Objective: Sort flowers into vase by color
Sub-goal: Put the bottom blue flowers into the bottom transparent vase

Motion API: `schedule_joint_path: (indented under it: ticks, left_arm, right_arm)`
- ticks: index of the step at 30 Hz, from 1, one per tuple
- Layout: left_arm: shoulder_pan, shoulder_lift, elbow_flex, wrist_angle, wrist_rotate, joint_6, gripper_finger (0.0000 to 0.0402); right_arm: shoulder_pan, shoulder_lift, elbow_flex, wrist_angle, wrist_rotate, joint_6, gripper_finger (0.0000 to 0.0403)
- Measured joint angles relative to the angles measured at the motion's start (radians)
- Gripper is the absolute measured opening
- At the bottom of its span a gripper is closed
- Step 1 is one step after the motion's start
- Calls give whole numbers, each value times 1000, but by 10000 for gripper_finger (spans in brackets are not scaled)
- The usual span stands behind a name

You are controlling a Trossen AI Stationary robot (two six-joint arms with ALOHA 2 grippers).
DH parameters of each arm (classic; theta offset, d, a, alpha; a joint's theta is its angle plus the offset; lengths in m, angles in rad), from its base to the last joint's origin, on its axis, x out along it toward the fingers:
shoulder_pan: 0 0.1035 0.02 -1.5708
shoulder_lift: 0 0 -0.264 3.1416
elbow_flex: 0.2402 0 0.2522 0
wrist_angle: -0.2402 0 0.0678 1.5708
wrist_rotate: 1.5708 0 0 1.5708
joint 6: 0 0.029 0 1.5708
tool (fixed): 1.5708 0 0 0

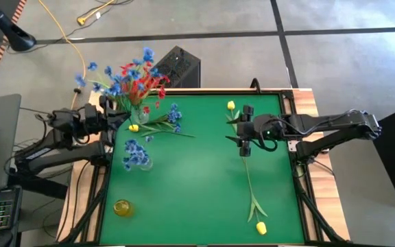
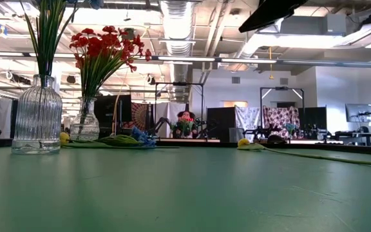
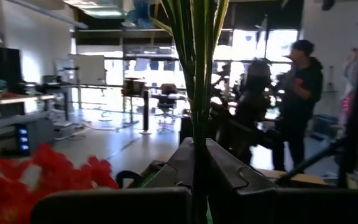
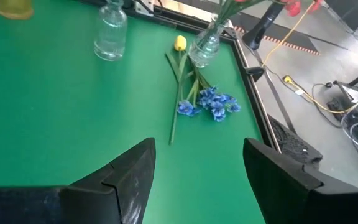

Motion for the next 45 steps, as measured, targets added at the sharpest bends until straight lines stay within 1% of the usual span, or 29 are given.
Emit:
schedule_joint_path:
  ticks: [6, 13, 22, 25, 29, 32, 36, 40, 45]
  left_arm:
    - [0, -62, -94, 4, 61, -43, 0]
    - [0, -81, -173, 16, 109, -78, 0]
    - [0, -82, -192, 2, 109, -58, 0]
    - [0, -113, -186, -54, 109, -22, 0]
    - [0, -194, -185, -145, 110, -20, 0]
    - [0, -252, -194, -163, 105, -35, 0]
    - [0, -254, -221, -198, 94, -52, 0]
    - [0, -253, -258, -170, 87, -78, 0]
    - [0, -258, -320, -94, 165, -124, 0]
  right_arm:
    - [19, 0, 0, 4, 0, 42, 270]
    - [45, 0, 0, 5, 0, 84, 270]
    - [84, 0, 1, 7, 3, 107, 270]
    - [98, 0, 1, 7, 4, 111, 270]
    - [119, 0, 1, 6, 4, 111, 270]
    - [123, 0, 1, 6, 4, 111, 270]
    - [123, 0, 1, 7, 5, 111, 270]
    - [122, 0, 1, 9, 5, 112, 270]
    - [122, 0, 1, 10, 5, 113, 270]
